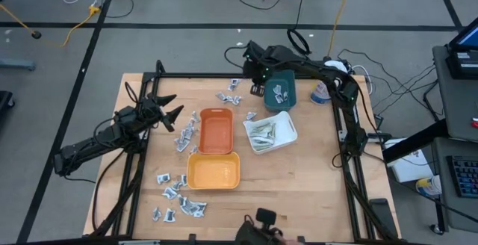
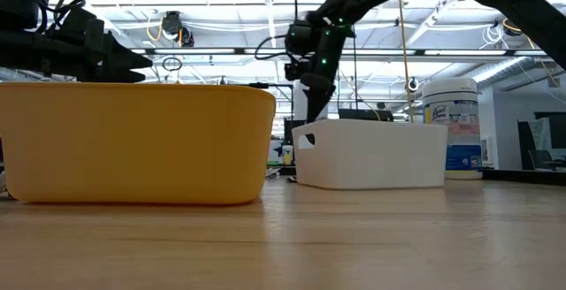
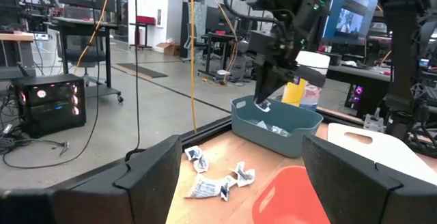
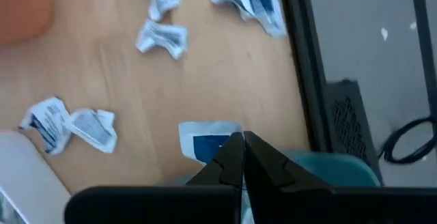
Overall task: Pick & Place First Aid Supplies
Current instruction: Put the blue sachet into the blue bin, then adjust the white bin on the table
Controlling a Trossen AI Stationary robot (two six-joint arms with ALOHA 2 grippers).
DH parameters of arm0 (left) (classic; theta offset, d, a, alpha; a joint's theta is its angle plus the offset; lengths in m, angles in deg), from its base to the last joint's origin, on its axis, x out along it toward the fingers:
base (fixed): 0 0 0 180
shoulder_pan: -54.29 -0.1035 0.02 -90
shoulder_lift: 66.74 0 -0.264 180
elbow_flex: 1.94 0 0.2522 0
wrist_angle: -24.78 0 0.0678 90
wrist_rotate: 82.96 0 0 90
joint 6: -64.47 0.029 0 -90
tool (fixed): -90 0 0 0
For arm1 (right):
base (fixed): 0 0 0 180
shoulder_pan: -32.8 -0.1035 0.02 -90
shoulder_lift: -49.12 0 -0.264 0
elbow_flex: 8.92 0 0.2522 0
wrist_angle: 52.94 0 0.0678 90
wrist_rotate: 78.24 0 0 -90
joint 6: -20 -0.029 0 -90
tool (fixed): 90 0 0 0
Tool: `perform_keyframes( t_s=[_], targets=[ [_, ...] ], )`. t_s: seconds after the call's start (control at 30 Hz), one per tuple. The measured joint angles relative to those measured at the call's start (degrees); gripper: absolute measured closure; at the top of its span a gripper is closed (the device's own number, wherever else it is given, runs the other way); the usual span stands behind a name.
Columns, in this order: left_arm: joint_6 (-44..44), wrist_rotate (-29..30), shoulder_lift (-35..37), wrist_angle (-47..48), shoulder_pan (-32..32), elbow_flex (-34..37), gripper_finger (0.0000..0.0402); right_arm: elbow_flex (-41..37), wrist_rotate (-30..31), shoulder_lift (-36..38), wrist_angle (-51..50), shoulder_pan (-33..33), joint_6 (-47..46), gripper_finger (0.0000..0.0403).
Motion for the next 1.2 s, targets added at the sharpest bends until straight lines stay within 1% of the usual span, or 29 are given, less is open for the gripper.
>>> perform_keyframes(
  t_s=[0.07,0.17,0.23,0.37,0.57,0.7,0.77,0.83,1.03,1.1,1.2],
  targets=[
    [0.0,0.0,0.0,0.0,0.0,0.0,0.0093,0.0,1.9,0.0,-1.1,1.2,-0.7,0.0403],
    [0.0,0.0,0.0,0.0,0.0,0.0,0.0093,-1.6,7.1,0.0,-2.2,2.6,-2.1,0.0403],
    [0.0,0.0,0.0,0.0,0.0,0.0,0.0094,-2.8,8.6,0.0,-3.2,3.6,-3.0,0.0403],
    [0.0,0.0,0.0,0.0,0.0,0.0,0.0094,-5.6,8.5,0.0,-4.4,5.6,-5.3,0.0403],
    [0.0,0.0,0.0,0.0,0.0,0.0,0.0093,-11.5,6.2,0.0,-3.8,7.4,-5.8,0.0401],
    [0.0,0.0,0.0,0.0,0.0,0.0,0.0094,-14.3,5.7,0.0,-3.0,7.6,-6.1,0.0388],
    [0.0,0.0,0.0,0.0,0.0,0.0,0.0094,-14.6,5.7,0.0,-3.0,7.6,-6.2,0.0371],
    [0.0,0.0,0.0,0.0,0.0,0.0,0.0094,-14.8,5.4,0.8,-3.0,7.6,-6.2,0.0345],
    [0.1,0.0,0.0,0.0,0.0,0.0,0.0093,-14.8,4.4,5.9,-3.9,7.2,-7.0,0.0236],
    [0.0,0.0,0.0,0.0,0.0,0.0,0.0094,-14.8,1.5,8.0,-5.4,6.3,-3.0,0.0208],
    [0.1,0.0,0.0,0.0,0.0,0.0,0.0094,-16.1,-6.3,11.7,-5.9,3.9,6.4,0.0187]
  ],
)
